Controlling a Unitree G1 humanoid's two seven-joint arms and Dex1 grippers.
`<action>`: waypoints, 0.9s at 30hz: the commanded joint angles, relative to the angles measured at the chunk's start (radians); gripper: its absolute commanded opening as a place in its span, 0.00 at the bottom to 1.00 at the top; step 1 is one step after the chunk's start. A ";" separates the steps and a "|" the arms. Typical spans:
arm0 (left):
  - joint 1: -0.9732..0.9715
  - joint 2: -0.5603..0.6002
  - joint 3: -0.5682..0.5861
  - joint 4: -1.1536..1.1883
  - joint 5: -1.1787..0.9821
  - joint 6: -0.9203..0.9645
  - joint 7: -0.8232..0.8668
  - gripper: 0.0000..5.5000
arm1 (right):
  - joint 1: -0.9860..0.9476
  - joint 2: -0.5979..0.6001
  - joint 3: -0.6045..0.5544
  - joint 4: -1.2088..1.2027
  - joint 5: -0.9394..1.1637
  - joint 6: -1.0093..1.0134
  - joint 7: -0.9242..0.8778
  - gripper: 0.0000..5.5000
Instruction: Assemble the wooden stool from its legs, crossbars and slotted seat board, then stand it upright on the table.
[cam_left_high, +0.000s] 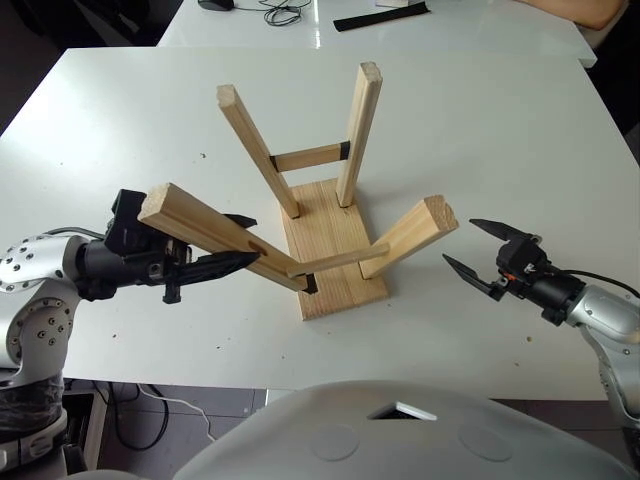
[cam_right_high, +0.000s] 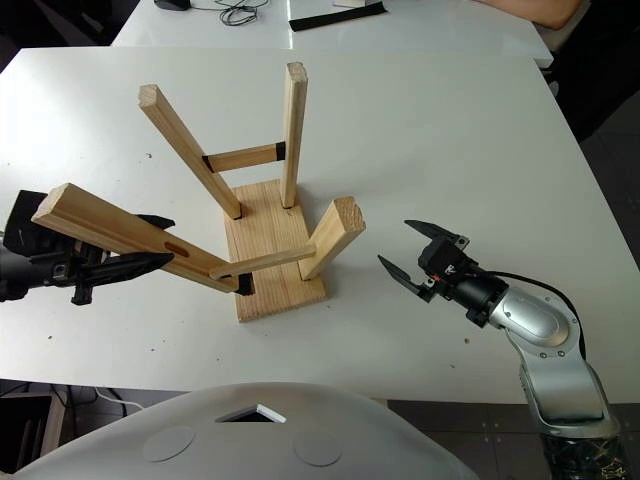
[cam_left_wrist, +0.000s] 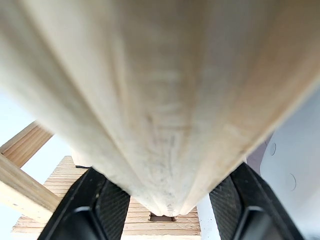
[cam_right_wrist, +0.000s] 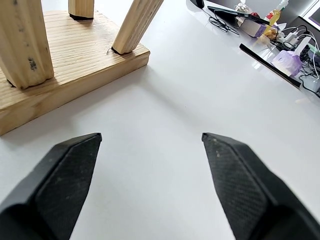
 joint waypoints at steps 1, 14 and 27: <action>0.039 -0.021 -0.014 -0.042 0.032 -0.047 0.018 0.38 | -0.021 -0.018 -0.020 0.001 0.015 0.000 0.017 0.67; 0.109 -0.039 -0.063 -0.117 0.112 -0.161 0.046 0.38 | -0.023 -0.010 -0.028 0.010 0.013 -0.009 0.029 0.67; 0.109 -0.032 -0.077 -0.067 0.185 -0.248 0.036 0.38 | -0.024 -0.012 -0.029 0.017 0.009 -0.023 0.042 0.67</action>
